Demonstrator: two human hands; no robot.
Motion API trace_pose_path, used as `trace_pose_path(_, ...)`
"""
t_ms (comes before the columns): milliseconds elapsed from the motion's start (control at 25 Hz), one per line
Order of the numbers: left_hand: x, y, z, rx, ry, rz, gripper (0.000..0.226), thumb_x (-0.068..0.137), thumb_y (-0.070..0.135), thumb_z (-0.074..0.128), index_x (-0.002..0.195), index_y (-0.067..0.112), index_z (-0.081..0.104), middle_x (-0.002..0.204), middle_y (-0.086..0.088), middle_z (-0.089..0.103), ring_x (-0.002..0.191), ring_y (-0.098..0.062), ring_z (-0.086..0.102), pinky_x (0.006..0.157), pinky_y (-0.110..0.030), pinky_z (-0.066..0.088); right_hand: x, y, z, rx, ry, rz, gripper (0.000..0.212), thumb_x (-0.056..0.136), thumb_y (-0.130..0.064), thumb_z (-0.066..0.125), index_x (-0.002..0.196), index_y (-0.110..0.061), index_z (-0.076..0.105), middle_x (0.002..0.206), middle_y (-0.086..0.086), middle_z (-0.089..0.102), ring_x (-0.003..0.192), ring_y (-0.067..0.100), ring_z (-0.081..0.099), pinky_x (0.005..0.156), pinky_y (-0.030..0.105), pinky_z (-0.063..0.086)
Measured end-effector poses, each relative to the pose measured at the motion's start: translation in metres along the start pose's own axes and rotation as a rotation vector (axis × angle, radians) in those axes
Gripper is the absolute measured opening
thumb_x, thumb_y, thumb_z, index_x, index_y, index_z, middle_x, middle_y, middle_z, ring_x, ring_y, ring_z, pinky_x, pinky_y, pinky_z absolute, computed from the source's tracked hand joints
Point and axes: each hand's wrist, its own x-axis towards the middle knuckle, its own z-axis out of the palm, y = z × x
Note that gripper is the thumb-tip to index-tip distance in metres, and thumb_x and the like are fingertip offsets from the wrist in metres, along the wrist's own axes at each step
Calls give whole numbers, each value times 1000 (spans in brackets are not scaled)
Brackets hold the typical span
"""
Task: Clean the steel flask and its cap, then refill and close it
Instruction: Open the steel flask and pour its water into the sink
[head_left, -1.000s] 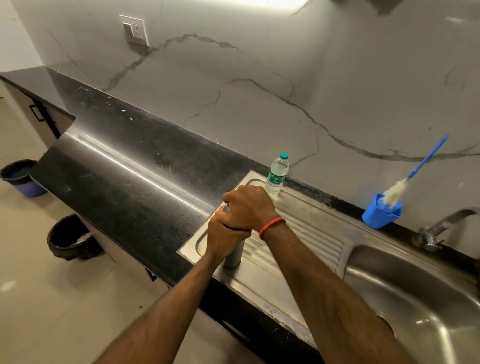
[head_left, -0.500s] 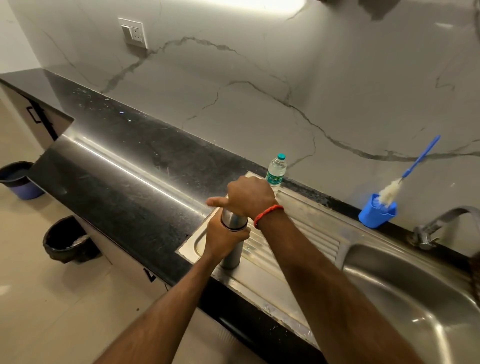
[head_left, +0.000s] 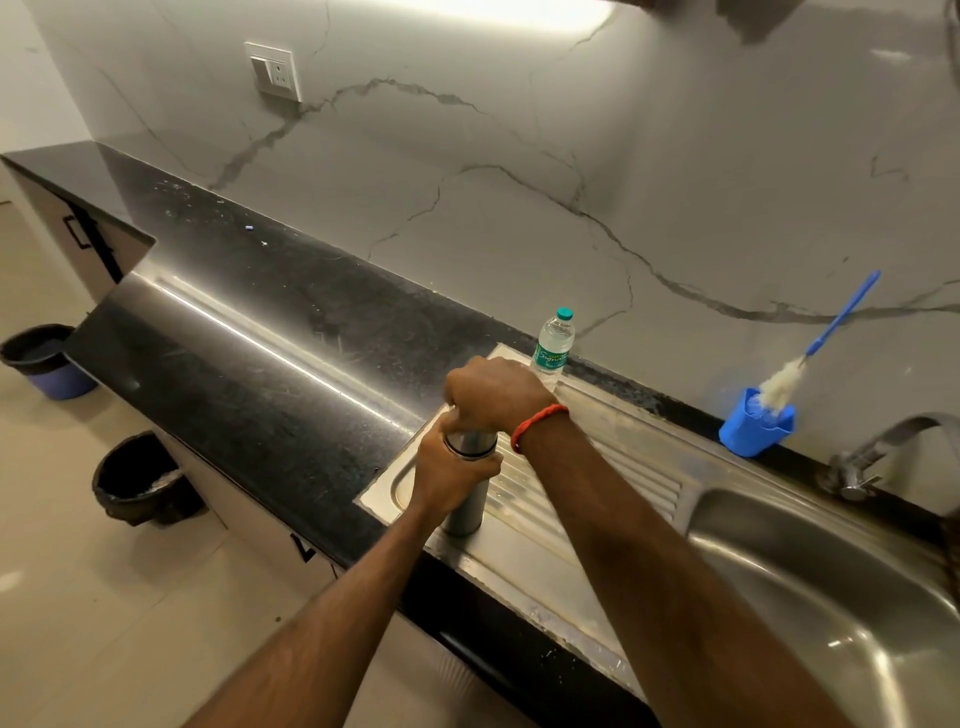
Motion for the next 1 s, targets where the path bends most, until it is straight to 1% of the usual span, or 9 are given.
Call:
trace_pose_path(80, 0, 2, 0, 19, 5, 20, 48, 63, 13, 91, 103, 20, 66, 92, 3, 74, 84, -16, 73, 70, -24, 60, -1, 6, -9, 102, -117, -85, 46, 84, -29, 78, 127, -26, 63, 119, 2, 63, 98, 20, 59, 85, 36, 54)
trace_pose_path(160, -1, 1, 0, 6, -13, 27, 49, 64, 12, 90, 105, 23, 66, 95, 5, 74, 88, -15, 72, 75, -29, 60, 0, 11, -6, 120, -119, -32, 54, 82, -48, 76, 128, -25, 60, 119, 0, 62, 101, 21, 59, 90, 39, 55)
trace_pose_path(240, -2, 0, 0, -15, -21, 21, 50, 63, 12, 90, 105, 26, 67, 95, 6, 76, 89, -14, 73, 77, -32, 61, 2, 7, 3, 71, -83, 80, 63, 86, -69, 58, 113, -13, 68, 99, 4, 69, 85, 21, 65, 77, 34, 56)
trace_pose_path(280, -1, 0, 1, -20, -17, 6, 50, 63, 11, 91, 104, 27, 66, 95, 6, 75, 89, -14, 73, 76, -32, 61, 5, 6, 8, 83, -94, 92, 65, 88, -69, 54, 110, -10, 69, 93, 5, 69, 76, 19, 64, 68, 29, 53)
trace_pose_path(360, -2, 3, 2, -17, -1, -2, 51, 64, 10, 91, 104, 27, 65, 96, 6, 74, 89, -13, 72, 75, -28, 60, 3, 6, 5, 124, -118, 34, 52, 93, -54, 61, 119, -10, 66, 101, 7, 69, 75, 18, 62, 62, 24, 49)
trace_pose_path(480, 0, 2, 2, 35, 13, 8, 50, 64, 11, 91, 107, 18, 67, 92, 7, 72, 81, -11, 72, 67, -18, 56, -1, 14, -14, 138, -168, -134, 40, 89, -21, 73, 127, -19, 64, 120, 5, 65, 96, 21, 60, 80, 30, 53)
trace_pose_path(600, 0, 0, 1, -9, 5, -2, 52, 62, 11, 92, 108, 17, 67, 94, 4, 74, 82, -13, 74, 71, -28, 61, -3, 22, -24, 169, -195, -236, 47, 77, 2, 78, 119, -18, 69, 121, 3, 66, 111, 24, 62, 90, 36, 56)
trace_pose_path(840, -2, 1, 0, -27, -26, 14, 54, 60, 18, 92, 105, 25, 63, 95, 5, 72, 85, -7, 70, 74, -28, 59, -6, 61, -39, 358, -61, -53, 52, 77, -4, 80, 122, -28, 64, 114, -5, 58, 101, 18, 57, 85, 33, 46)
trace_pose_path(1000, -1, -3, 1, -60, -15, 4, 61, 48, 36, 87, 104, 25, 64, 94, 2, 73, 85, -15, 72, 77, -40, 63, 4, 89, 13, 257, -46, 158, 65, 75, -12, 83, 131, -29, 56, 129, 3, 59, 111, 24, 57, 91, 39, 50)
